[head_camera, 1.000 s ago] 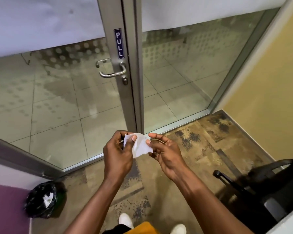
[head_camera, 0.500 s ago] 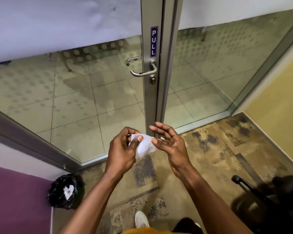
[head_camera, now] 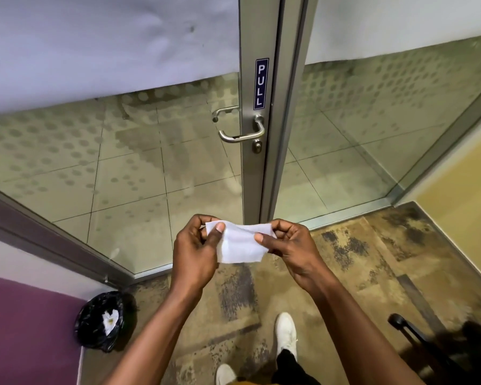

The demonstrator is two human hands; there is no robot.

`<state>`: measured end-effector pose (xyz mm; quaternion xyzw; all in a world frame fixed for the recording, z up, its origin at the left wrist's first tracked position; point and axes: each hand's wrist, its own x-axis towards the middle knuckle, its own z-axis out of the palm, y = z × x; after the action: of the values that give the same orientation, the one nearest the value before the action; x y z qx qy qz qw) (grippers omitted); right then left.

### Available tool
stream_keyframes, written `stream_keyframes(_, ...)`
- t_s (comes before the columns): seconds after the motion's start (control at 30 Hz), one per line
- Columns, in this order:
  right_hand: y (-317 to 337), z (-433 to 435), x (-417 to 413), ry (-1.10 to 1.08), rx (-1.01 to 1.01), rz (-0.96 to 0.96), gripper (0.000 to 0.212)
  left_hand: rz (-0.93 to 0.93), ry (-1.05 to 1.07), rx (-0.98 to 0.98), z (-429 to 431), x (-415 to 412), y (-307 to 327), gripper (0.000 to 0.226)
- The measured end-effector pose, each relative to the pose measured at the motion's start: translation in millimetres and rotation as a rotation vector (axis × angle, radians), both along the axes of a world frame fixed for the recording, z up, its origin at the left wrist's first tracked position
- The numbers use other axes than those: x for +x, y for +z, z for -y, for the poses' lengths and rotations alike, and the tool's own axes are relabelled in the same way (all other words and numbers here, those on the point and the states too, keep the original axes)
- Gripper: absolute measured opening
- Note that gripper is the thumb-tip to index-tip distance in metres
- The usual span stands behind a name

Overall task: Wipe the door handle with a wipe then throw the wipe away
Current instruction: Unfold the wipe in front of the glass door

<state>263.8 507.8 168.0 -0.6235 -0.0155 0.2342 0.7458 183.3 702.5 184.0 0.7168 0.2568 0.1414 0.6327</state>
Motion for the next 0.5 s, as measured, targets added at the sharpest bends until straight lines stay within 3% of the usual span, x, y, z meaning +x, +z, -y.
stream_keyframes(0.23,20.3,20.5,71.9,-0.053,0.105,-0.067,0.004,0.004,0.102,-0.164,43.8,60.0,10.7,0.006)
stream_keyframes(0.33,24.6,30.9,105.4,-0.025,0.046,0.043,0.013,-0.021,0.042,-0.192,59.2,87.1,19.1,0.018)
stream_keyframes(0.5,32.1,48.8,146.5,0.020,-0.198,0.405,0.009,-0.152,-0.010,-0.131,82.7,122.7,24.2,0.022)
